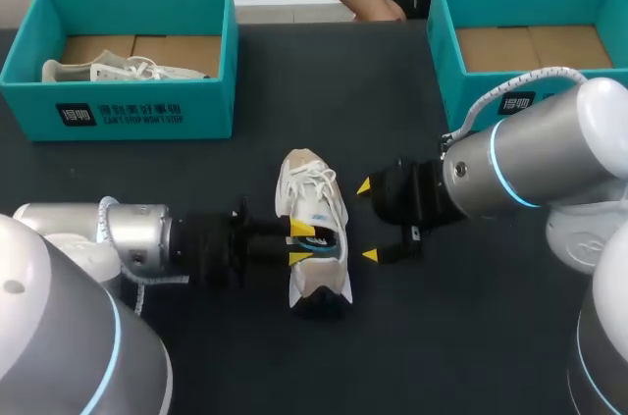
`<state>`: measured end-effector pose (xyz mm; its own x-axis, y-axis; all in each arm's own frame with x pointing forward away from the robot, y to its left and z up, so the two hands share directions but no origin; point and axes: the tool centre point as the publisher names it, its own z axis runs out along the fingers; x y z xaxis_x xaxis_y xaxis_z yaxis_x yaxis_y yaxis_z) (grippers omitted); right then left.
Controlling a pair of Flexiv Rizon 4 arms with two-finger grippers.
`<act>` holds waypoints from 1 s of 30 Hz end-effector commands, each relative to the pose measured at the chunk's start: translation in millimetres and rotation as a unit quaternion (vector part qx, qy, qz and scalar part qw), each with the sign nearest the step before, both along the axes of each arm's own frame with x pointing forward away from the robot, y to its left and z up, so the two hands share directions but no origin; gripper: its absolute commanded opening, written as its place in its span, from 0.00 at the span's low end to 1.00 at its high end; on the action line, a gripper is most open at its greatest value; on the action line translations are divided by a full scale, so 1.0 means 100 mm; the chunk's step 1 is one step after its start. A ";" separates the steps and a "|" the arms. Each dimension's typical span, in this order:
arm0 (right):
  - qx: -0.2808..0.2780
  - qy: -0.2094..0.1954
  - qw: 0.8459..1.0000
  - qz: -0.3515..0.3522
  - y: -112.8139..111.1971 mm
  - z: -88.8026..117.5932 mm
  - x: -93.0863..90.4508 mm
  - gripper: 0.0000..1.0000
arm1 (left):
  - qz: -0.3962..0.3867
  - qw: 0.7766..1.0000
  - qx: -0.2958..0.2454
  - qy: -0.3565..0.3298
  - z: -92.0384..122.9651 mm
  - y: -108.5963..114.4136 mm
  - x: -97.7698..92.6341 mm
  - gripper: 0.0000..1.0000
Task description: Take the shoe out of the shoebox, open the shoe tongue, remove and reinsert the insole, then place the shoe into the shoebox
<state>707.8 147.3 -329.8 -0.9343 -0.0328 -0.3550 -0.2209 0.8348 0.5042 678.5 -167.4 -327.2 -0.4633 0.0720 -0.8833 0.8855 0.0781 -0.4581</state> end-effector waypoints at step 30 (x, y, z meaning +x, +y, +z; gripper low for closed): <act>0.000 0.000 1.000 0.000 0.00 0.00 -0.01 1.00 | -0.055 0.997 -0.048 -0.022 0.52 -0.22 -0.21 0.33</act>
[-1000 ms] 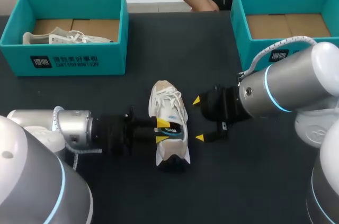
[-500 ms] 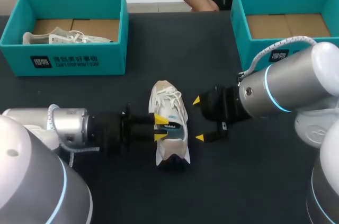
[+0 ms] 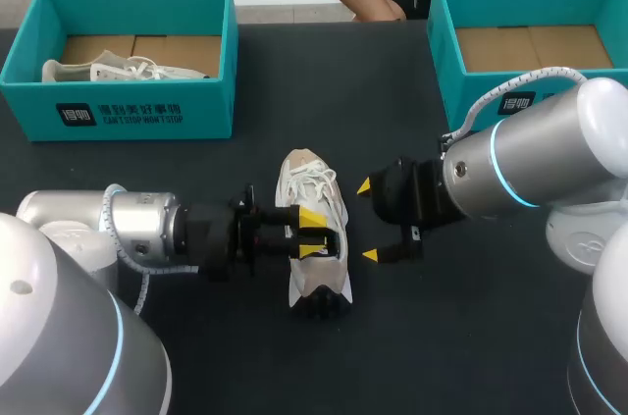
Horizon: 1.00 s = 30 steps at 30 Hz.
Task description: Take the shoe out of the shoebox, open the shoe tongue, remove and reinsert the insole, then place the shoe into the shoebox
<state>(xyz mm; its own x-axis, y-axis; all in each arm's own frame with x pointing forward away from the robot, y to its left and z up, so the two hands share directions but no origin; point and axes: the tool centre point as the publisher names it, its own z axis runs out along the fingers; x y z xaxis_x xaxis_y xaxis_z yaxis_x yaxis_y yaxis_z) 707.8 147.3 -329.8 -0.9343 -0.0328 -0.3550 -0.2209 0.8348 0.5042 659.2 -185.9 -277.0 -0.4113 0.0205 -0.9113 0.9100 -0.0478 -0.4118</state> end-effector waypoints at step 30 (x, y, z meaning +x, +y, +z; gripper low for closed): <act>-0.009 0.005 1.000 0.000 -0.10 0.05 0.02 1.00 | -0.184 0.937 0.294 0.032 0.46 0.46 0.33 1.00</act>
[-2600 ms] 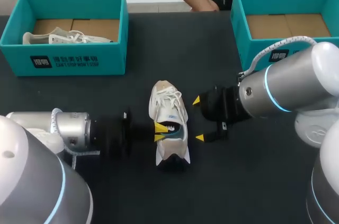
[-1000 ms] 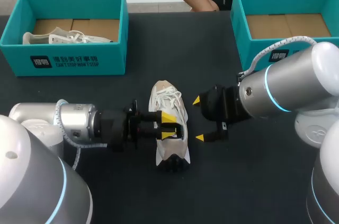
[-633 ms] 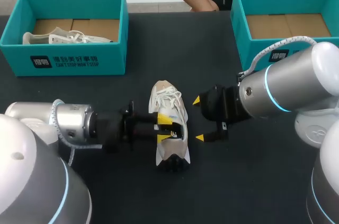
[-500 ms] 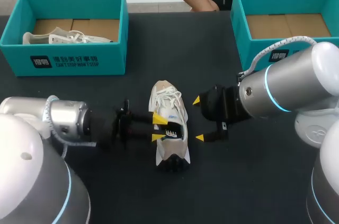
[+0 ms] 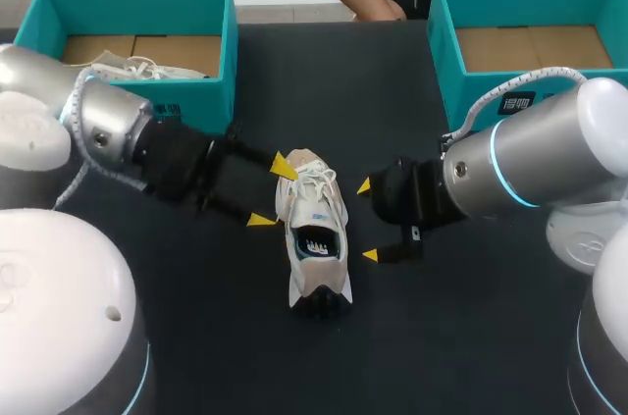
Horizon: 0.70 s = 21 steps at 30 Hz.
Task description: Take the shoe out of the shoebox, open the shoe tongue, remove and reinsert the insole, then place the shoe into the shoebox
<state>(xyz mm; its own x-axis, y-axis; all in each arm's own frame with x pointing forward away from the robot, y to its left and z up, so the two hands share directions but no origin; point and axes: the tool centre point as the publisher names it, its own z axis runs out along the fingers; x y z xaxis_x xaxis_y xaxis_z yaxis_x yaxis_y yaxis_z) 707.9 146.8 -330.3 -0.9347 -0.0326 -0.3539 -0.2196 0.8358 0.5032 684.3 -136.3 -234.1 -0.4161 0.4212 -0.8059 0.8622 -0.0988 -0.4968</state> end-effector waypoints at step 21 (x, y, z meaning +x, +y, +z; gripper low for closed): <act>-0.044 0.013 0.999 -0.012 -0.91 1.20 0.32 1.00 | -0.075 0.989 0.124 -0.002 0.03 -0.04 0.08 1.00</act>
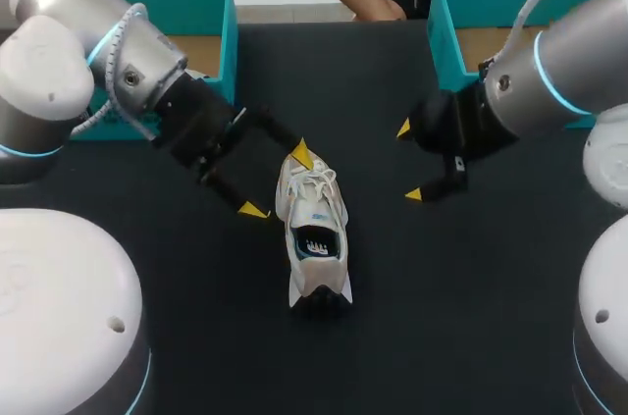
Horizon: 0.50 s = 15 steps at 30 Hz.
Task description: Take the shoe out of the shoebox, open the shoe tongue, remove and reinsert the insole, then place the shoe into the shoebox
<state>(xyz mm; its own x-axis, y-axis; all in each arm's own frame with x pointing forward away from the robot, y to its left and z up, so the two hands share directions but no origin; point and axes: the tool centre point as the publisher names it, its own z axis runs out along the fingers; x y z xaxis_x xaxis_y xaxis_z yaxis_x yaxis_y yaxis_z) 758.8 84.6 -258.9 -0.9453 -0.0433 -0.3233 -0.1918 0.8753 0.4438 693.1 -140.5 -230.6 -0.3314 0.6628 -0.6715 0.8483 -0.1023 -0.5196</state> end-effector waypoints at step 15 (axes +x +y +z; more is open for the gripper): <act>-0.006 -0.002 1.000 -0.004 -0.29 0.48 -0.18 1.00 | -0.053 0.979 0.194 -0.026 0.04 0.10 0.25 0.00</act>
